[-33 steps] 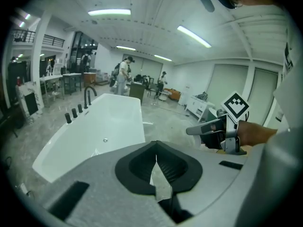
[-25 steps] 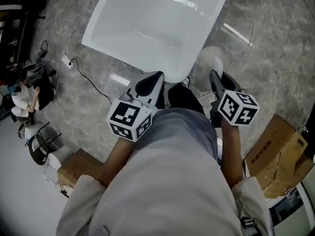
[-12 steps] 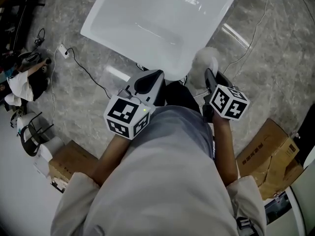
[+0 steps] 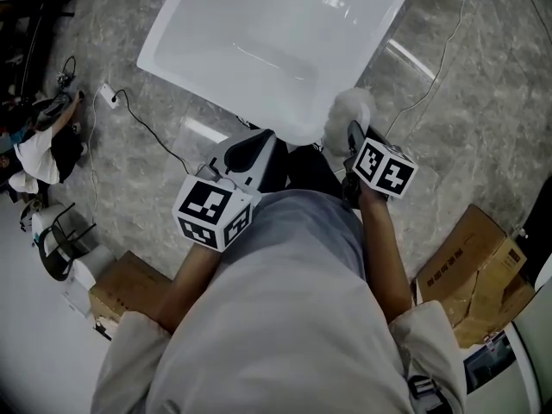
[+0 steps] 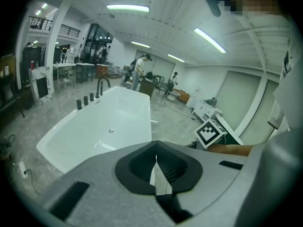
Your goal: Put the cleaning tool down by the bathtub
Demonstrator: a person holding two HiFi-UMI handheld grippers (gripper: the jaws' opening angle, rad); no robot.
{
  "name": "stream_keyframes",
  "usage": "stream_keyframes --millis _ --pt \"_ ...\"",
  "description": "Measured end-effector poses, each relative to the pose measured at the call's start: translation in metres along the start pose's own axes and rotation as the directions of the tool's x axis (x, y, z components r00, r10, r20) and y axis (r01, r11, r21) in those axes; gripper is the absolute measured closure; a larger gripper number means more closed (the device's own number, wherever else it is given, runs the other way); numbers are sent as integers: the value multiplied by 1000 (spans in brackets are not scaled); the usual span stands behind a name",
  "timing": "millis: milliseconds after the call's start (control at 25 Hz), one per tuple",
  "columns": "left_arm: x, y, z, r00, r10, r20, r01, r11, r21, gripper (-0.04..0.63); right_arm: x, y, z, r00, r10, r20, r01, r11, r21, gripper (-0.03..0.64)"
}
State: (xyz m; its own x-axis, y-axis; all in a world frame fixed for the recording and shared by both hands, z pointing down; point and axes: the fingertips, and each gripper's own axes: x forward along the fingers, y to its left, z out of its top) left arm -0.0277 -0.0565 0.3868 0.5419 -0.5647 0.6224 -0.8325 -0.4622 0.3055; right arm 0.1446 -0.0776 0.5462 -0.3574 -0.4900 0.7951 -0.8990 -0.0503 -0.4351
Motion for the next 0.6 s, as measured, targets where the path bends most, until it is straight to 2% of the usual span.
stream_keyframes --millis 280,440,600 --pt "3 0 2 1000 -7 -7 7 1000 -3 591 11 -12 -12 999 -33 -26 35 997 65 532" --pt "4 -3 4 1000 -17 -6 17 1000 -25 591 22 -14 -18 998 -37 -45 40 997 62 532" --pt "6 -4 1 999 -26 -23 25 1000 -17 591 34 -16 -23 997 -40 -60 45 996 78 532"
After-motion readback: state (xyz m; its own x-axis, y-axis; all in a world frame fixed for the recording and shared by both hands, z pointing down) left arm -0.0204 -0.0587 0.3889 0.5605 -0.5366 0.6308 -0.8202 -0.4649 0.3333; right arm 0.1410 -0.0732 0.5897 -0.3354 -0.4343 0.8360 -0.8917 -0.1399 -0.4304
